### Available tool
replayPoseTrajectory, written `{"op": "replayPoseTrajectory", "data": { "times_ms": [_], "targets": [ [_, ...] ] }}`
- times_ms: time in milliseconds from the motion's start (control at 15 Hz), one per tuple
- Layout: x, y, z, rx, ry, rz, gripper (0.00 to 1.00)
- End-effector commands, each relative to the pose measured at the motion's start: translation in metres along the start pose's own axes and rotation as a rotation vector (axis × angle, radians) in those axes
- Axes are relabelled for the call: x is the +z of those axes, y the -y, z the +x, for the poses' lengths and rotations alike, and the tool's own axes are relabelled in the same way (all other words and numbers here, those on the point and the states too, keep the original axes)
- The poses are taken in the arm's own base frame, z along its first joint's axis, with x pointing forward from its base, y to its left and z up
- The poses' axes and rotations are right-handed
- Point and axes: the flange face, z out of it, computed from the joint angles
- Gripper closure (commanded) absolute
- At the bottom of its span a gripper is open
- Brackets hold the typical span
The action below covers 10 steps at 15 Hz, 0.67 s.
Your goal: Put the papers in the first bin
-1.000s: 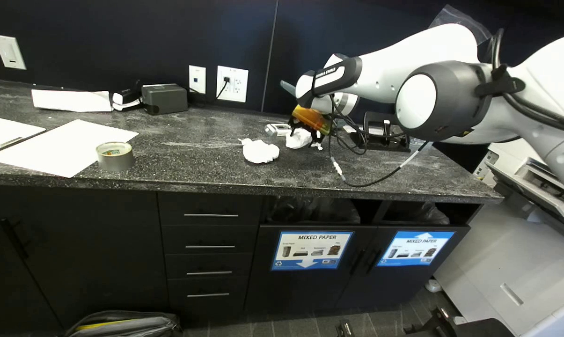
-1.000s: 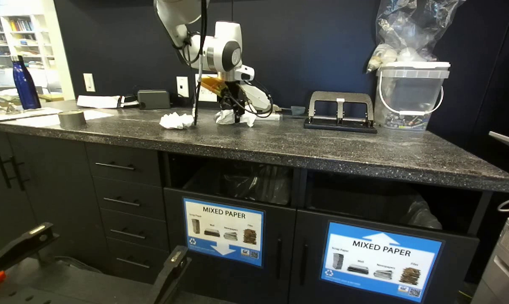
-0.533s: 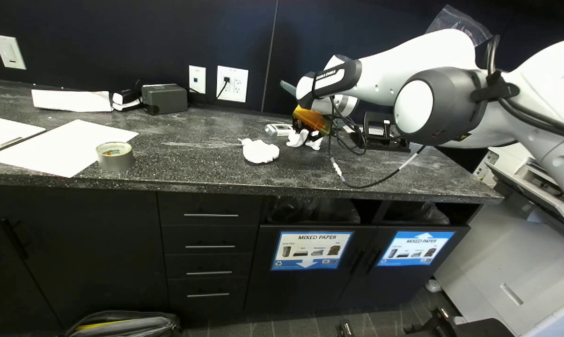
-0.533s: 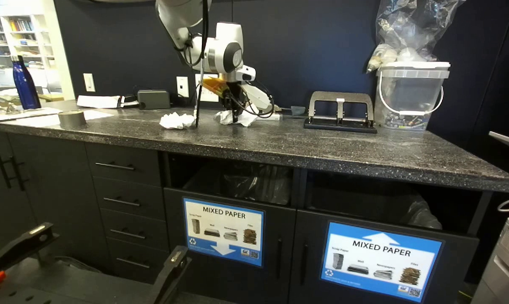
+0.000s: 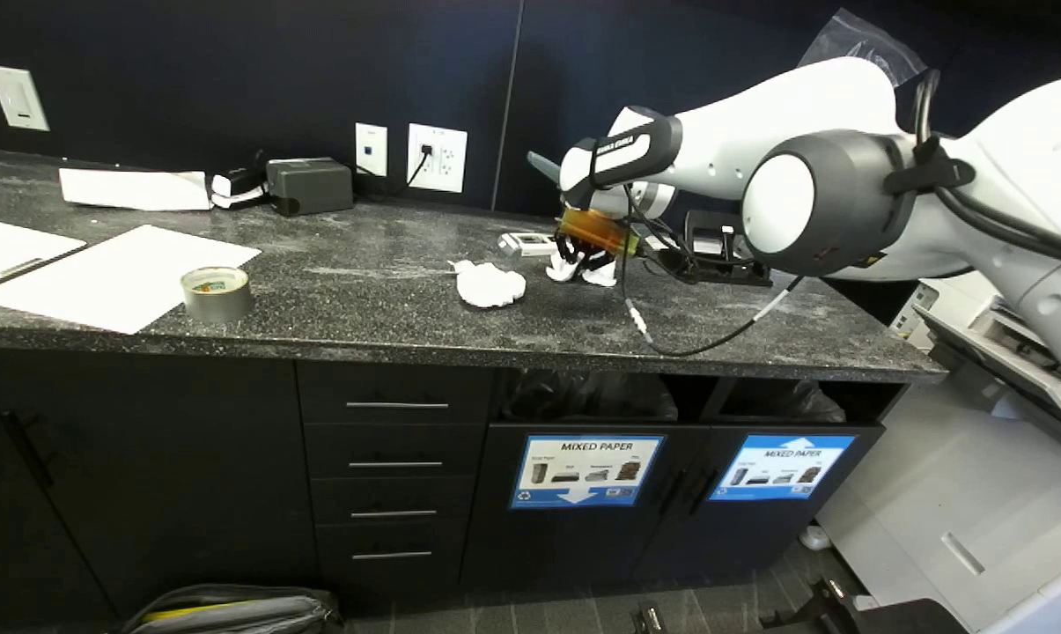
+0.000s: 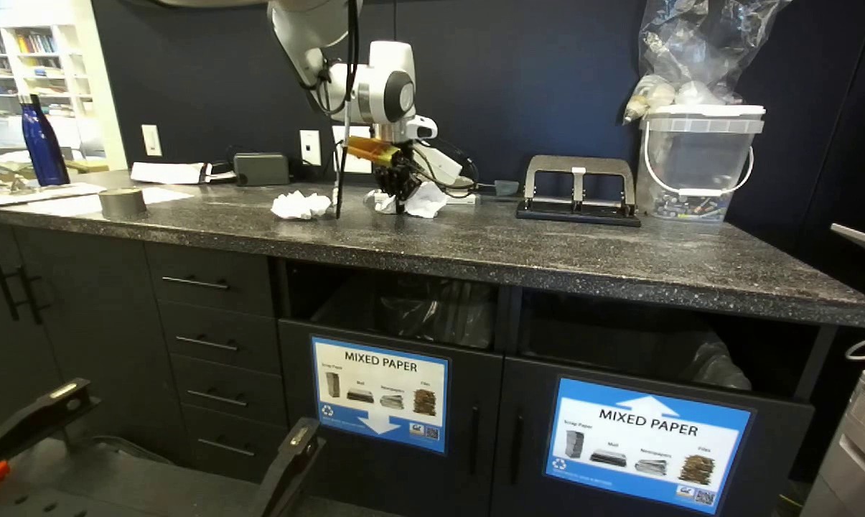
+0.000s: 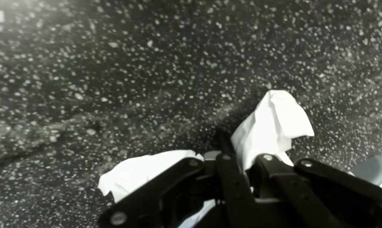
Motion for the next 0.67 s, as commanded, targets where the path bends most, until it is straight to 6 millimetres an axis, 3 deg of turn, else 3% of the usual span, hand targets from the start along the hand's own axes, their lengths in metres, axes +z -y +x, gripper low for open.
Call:
{"op": "replayPoseTrajectory", "data": {
  "times_ms": [0,267,600],
  "targets": [
    [-0.003,-0.015,-0.007,-0.129,0.101,-0.097,0.89],
    [-0.020,-0.032,-0.014,-0.273,0.216,-0.157,0.88],
    [-0.048,-0.077,-0.030,-0.479,0.331,-0.185,0.90]
  ]
}}
